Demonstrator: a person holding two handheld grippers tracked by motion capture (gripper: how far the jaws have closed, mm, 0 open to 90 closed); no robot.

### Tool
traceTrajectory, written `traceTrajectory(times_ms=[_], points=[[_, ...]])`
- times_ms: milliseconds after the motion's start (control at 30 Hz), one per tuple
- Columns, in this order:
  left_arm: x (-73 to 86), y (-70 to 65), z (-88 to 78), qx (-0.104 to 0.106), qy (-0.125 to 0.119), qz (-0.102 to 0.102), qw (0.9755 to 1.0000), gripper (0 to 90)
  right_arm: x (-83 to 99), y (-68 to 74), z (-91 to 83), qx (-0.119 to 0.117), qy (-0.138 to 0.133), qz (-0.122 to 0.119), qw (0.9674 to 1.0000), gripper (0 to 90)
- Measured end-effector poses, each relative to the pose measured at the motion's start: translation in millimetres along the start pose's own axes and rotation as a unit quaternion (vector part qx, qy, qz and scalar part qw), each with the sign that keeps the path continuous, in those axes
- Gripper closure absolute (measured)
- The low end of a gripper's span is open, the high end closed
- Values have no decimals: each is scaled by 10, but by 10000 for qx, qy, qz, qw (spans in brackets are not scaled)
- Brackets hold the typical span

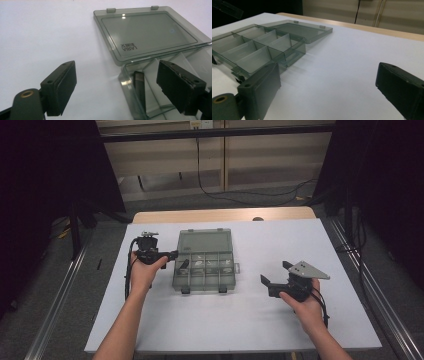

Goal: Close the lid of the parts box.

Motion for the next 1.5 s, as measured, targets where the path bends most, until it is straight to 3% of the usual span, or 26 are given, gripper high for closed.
traceTrajectory(times_ms=[67,200,400,567,633,800,900,1067,1200,1300,1433,1500], points=[[-9,21,-4,-36,-52,6,10000,168,-6,5,66,13,88,-28,10000,54],[-17,43,11,-33,-78,12,10000,164,-17,-6,202,25,278,136,9995,56],[-19,87,58,-59,-52,-26,10000,156,-89,-53,354,199,462,172,9986,57],[-33,133,83,-112,-99,-43,9999,154,-140,-92,499,136,550,300,9979,57],[-32,153,104,-130,-70,-62,9999,148,-154,-116,555,226,635,194,9975,58],[-27,169,174,-138,4,-60,9999,140,-240,-164,676,298,784,251,9962,52],[-44,197,187,-161,-55,-83,9998,140,-283,-210,734,361,811,296,9956,52],[-30,242,250,-223,44,-145,9996,139,-354,-306,821,470,826,479,9943,58],[-46,263,279,-271,24,-165,9995,144,-434,-323,888,558,875,414,9937,66],[-70,259,294,-266,-33,-134,9995,162,-481,-322,954,604,926,491,9927,112],[-102,237,296,-299,-92,-28,9995,259,-521,-306,1062,609,979,539,9919,211],[-115,226,302,-302,-123,40,9995,321,-541,-284,1113,498,972,709,9915,272]])
Point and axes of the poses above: each handheld gripper's, and its own axes: z roughly forward along the jaws, x roughly out of its underside, y roughly to its left, the point moved 6 cm from there along z, roughly forward along the jaws, and after that the axes turned 14 degrees about y, right-handed, at the moved point
